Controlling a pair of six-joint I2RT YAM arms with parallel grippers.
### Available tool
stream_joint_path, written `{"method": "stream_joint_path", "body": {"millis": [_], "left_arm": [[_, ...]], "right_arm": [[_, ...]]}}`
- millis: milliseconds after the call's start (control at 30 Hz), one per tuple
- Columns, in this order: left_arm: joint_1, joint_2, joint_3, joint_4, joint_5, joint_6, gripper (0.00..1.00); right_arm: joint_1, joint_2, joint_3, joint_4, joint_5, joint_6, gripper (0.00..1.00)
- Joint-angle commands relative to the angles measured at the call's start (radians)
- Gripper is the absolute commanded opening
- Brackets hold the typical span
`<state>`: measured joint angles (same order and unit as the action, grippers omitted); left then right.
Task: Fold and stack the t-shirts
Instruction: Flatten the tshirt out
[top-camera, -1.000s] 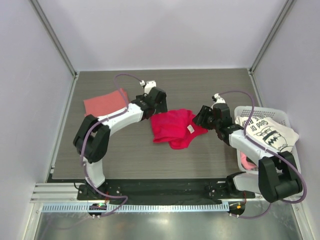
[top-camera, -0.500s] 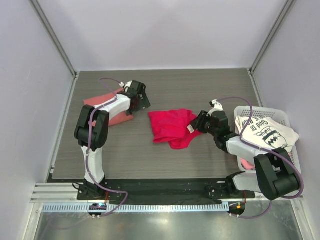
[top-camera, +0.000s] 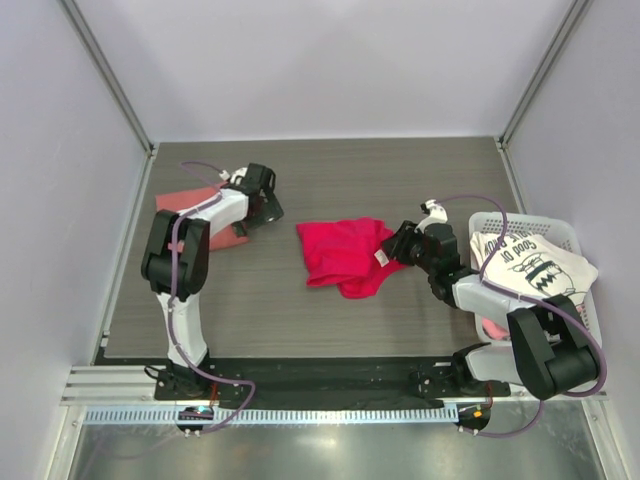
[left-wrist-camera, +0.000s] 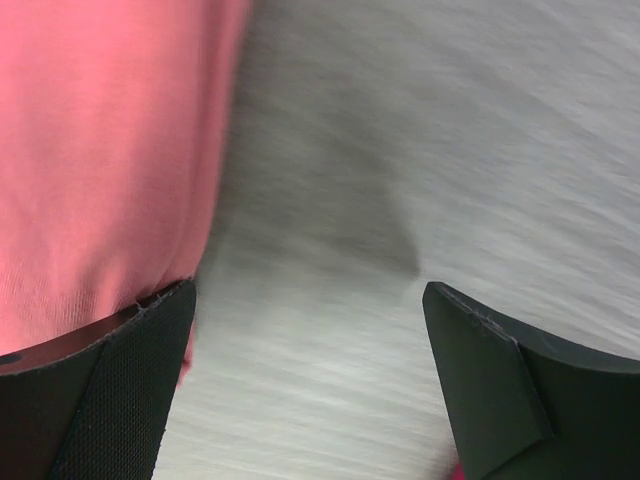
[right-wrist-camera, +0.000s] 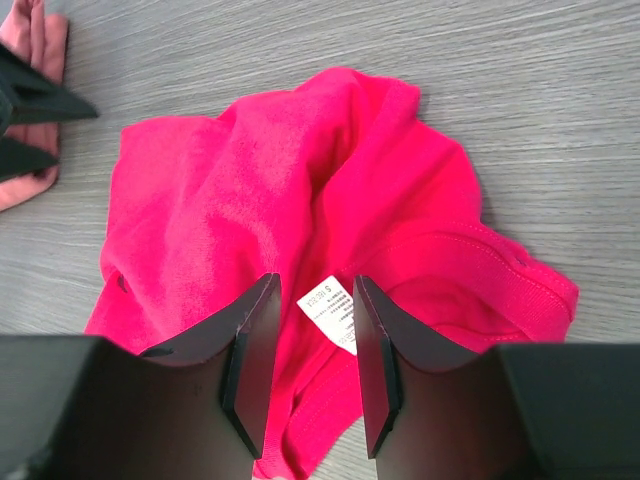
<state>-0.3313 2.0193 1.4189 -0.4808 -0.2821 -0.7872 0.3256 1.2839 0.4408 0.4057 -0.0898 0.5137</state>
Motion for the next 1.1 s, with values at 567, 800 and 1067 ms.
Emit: {"method": "stream_joint_path", "body": {"millis": [567, 800, 1067], "left_arm": [[-0.185, -0.663, -0.6, 0.314, 0.279, 0.081, 1.0], [-0.331, -0.726, -0.578, 0.315, 0.233, 0.127, 0.99], [-0.468, -0.541, -0.396, 0.208, 0.117, 0.285, 0.97]], "right_arm": [[0.026, -0.001, 0.016, -0.002, 0.085, -0.034, 0.52], [0.024, -0.061, 0.01, -0.125, 0.36, 0.011, 0.5], [0.024, -0.025, 0.028, -0.234, 0.493, 0.072, 0.54]]}}
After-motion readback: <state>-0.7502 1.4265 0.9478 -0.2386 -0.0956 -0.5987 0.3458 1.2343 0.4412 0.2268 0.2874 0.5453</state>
